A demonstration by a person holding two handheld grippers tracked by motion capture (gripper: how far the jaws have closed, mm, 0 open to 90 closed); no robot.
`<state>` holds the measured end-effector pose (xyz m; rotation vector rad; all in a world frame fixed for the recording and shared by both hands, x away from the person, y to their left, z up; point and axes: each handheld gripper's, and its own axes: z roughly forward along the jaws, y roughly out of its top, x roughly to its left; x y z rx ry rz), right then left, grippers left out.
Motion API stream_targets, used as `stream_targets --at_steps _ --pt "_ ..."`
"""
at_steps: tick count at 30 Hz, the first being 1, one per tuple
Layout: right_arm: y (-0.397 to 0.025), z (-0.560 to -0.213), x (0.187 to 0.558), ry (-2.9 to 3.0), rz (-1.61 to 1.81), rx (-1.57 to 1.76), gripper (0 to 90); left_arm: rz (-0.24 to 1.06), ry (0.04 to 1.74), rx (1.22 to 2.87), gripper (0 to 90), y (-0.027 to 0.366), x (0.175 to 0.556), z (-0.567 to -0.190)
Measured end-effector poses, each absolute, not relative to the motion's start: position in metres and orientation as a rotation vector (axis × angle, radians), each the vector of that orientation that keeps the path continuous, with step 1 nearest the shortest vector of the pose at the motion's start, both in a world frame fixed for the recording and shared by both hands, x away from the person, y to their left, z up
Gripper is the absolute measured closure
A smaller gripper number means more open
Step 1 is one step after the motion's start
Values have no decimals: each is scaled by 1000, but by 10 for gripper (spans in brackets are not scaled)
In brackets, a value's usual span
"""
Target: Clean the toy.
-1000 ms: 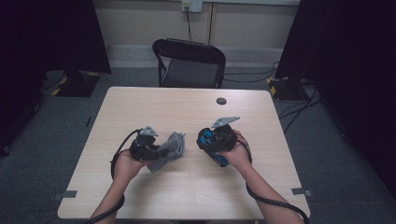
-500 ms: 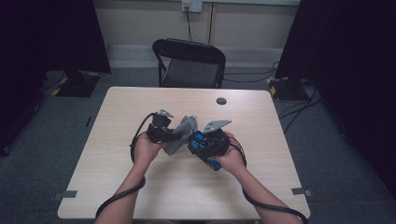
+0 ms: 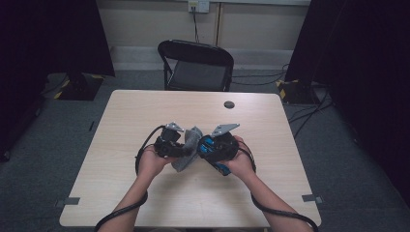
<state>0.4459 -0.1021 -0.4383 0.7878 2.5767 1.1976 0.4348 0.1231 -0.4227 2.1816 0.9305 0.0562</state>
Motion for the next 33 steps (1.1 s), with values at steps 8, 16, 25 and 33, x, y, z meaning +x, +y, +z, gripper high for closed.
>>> stream_targets --at_steps 8,16,25,33 --pt "-111 -434 454 2557 1183 824 258 40 885 2191 730 125 425 -422" --pt "-117 -434 455 2555 1184 851 258 17 840 2230 730 125 416 -426" --pt "-123 -428 457 2540 1206 869 257 29 921 2232 733 151 412 -432" --pt "-120 -424 451 2538 1235 845 257 131 1027 2164 733 168 432 -415"
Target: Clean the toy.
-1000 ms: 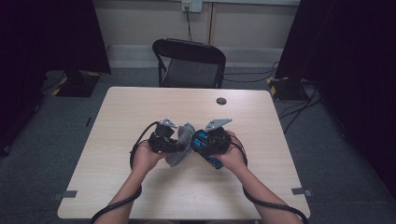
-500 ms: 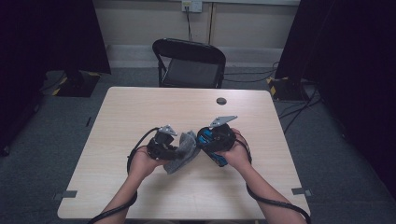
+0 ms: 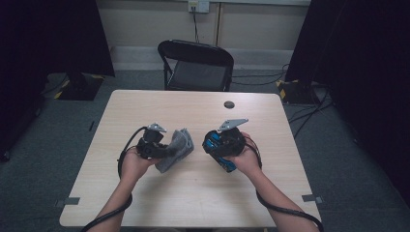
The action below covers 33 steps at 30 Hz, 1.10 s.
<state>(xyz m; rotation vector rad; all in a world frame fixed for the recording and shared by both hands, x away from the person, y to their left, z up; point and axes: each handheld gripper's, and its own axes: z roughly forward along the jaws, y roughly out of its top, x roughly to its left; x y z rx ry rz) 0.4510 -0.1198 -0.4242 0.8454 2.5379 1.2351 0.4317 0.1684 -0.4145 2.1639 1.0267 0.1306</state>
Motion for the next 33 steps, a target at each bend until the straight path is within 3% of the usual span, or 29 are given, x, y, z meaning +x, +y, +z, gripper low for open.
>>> stream_targets --at_steps 12,21,33 --pt "-105 -425 441 2577 1244 785 258 151 1022 2157 733 129 469 -398" --pt "-108 -430 442 2575 1226 796 258 31 928 2157 733 113 465 -404" --pt "-114 -428 446 2564 1206 818 258 -10 901 2176 733 120 453 -413"
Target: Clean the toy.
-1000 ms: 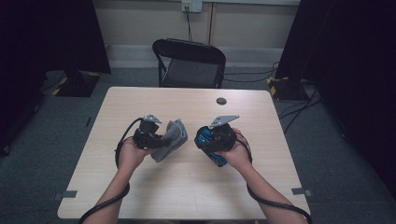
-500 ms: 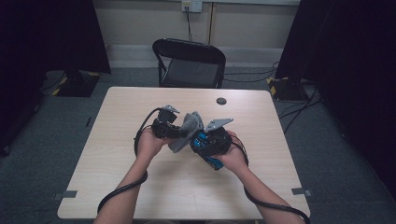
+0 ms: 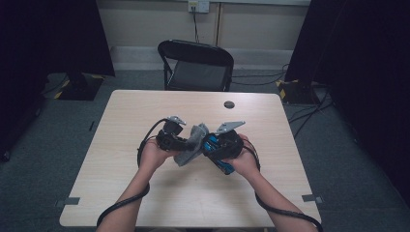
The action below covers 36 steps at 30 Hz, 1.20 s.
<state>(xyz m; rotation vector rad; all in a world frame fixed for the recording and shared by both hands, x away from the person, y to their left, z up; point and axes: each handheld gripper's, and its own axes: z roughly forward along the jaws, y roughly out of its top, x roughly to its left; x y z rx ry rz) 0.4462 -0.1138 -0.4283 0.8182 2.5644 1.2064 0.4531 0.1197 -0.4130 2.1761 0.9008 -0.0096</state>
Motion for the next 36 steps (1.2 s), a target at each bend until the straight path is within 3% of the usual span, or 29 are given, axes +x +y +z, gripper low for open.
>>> stream_targets --at_steps 20,25,36 --pt "-124 -425 456 2533 1211 875 258 -19 867 2234 729 141 422 -427" --pt "-125 -424 452 2537 1222 867 258 41 952 2198 729 157 430 -422" --pt "-112 -425 444 2575 1231 815 257 141 979 2159 727 141 456 -403"
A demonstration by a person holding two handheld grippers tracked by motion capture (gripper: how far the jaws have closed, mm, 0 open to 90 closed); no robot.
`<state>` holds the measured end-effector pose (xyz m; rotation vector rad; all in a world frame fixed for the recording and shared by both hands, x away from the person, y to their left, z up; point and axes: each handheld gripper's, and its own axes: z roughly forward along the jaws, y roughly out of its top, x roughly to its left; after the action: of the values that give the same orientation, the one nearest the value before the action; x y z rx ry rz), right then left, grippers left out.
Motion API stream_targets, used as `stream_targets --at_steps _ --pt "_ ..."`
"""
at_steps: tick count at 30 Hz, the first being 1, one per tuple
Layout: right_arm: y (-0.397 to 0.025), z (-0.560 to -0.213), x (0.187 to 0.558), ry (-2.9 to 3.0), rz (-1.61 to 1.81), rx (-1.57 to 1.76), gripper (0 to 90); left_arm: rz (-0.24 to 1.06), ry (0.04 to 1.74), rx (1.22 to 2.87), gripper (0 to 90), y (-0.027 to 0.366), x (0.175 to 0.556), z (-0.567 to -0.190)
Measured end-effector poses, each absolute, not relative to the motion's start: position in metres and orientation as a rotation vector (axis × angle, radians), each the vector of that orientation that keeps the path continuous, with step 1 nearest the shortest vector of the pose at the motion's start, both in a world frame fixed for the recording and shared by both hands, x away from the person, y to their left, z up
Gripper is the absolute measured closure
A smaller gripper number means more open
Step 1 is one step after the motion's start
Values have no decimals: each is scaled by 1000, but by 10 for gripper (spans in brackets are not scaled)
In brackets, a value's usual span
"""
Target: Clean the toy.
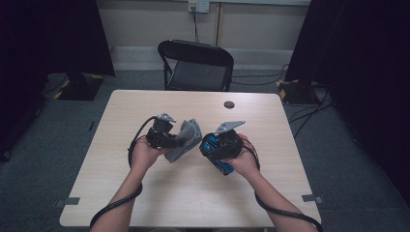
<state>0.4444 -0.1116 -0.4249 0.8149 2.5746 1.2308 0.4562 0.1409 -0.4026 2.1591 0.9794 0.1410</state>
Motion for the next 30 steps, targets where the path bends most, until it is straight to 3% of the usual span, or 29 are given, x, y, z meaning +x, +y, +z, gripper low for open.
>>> stream_targets --at_steps 30 --pt "-106 -428 441 2606 1212 789 257 90 937 2220 726 105 465 -406"
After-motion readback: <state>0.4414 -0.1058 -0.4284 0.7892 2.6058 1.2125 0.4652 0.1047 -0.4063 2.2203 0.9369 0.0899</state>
